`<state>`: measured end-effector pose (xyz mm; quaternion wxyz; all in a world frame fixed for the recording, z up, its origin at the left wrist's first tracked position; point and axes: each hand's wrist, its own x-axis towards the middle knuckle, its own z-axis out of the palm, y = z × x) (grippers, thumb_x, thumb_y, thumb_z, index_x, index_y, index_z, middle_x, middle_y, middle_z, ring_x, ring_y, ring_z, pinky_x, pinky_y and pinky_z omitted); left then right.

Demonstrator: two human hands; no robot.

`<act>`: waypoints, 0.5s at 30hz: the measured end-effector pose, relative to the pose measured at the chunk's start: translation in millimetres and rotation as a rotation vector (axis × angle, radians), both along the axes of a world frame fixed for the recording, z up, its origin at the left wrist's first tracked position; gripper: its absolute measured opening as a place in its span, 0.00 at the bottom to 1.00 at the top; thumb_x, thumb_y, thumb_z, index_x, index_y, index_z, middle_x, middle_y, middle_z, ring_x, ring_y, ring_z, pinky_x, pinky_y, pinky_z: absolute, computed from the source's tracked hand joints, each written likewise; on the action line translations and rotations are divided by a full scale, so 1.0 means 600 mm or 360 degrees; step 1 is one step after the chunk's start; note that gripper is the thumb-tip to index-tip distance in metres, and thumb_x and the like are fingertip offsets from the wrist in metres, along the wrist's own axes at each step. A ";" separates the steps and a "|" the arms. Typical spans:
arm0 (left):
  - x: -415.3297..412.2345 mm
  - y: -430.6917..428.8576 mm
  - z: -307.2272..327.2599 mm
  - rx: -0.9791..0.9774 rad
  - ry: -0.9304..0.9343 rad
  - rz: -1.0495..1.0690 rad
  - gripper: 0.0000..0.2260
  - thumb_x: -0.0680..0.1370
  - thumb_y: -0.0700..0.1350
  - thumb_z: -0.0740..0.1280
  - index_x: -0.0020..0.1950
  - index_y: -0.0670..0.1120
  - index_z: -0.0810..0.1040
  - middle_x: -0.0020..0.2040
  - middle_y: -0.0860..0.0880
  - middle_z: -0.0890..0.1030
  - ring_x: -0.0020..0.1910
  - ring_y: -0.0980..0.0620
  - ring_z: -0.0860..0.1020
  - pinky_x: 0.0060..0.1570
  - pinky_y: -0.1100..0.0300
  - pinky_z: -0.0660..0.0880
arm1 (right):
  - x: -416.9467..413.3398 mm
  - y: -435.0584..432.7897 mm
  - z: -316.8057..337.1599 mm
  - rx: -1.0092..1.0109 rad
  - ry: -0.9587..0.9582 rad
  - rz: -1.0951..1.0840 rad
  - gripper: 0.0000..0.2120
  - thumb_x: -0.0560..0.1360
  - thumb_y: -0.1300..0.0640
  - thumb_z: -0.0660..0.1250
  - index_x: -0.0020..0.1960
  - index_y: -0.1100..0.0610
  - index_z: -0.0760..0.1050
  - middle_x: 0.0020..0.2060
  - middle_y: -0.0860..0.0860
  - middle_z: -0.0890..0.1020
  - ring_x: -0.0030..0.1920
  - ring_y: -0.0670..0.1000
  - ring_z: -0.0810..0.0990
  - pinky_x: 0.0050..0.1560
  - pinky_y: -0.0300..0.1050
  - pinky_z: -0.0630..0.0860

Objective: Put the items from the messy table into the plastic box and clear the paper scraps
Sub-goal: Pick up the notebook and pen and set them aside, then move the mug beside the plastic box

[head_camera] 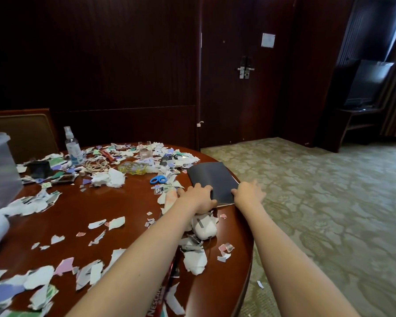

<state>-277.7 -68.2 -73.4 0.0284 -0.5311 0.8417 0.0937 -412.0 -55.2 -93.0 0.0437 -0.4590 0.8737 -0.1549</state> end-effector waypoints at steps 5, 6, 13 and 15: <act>0.005 -0.004 0.002 0.0010 -0.0016 0.0004 0.22 0.80 0.56 0.55 0.73 0.51 0.62 0.68 0.42 0.66 0.68 0.40 0.65 0.68 0.38 0.57 | 0.016 0.002 0.012 0.0026 0.0462 0.0113 0.19 0.78 0.54 0.62 0.67 0.58 0.68 0.66 0.58 0.66 0.67 0.58 0.65 0.64 0.51 0.64; 0.009 -0.004 0.003 0.0010 -0.0008 0.0013 0.22 0.80 0.56 0.55 0.72 0.51 0.64 0.68 0.42 0.67 0.67 0.40 0.66 0.68 0.39 0.59 | 0.021 0.003 0.017 0.0002 0.0492 0.0148 0.19 0.78 0.55 0.62 0.67 0.58 0.68 0.66 0.58 0.66 0.67 0.58 0.65 0.64 0.51 0.64; 0.059 -0.019 0.042 0.0025 0.0286 0.0112 0.16 0.80 0.48 0.55 0.66 0.46 0.71 0.64 0.43 0.74 0.62 0.44 0.72 0.63 0.50 0.69 | 0.068 0.011 0.069 -0.0191 0.0296 0.0308 0.14 0.77 0.59 0.58 0.60 0.61 0.73 0.62 0.59 0.72 0.63 0.59 0.70 0.61 0.51 0.68; 0.083 -0.014 0.062 0.0039 0.0423 0.0136 0.12 0.80 0.42 0.55 0.57 0.44 0.76 0.56 0.44 0.77 0.57 0.45 0.75 0.56 0.55 0.71 | 0.086 0.008 0.081 -0.0254 0.0096 0.0400 0.11 0.76 0.61 0.58 0.54 0.62 0.75 0.55 0.60 0.77 0.55 0.59 0.75 0.51 0.47 0.72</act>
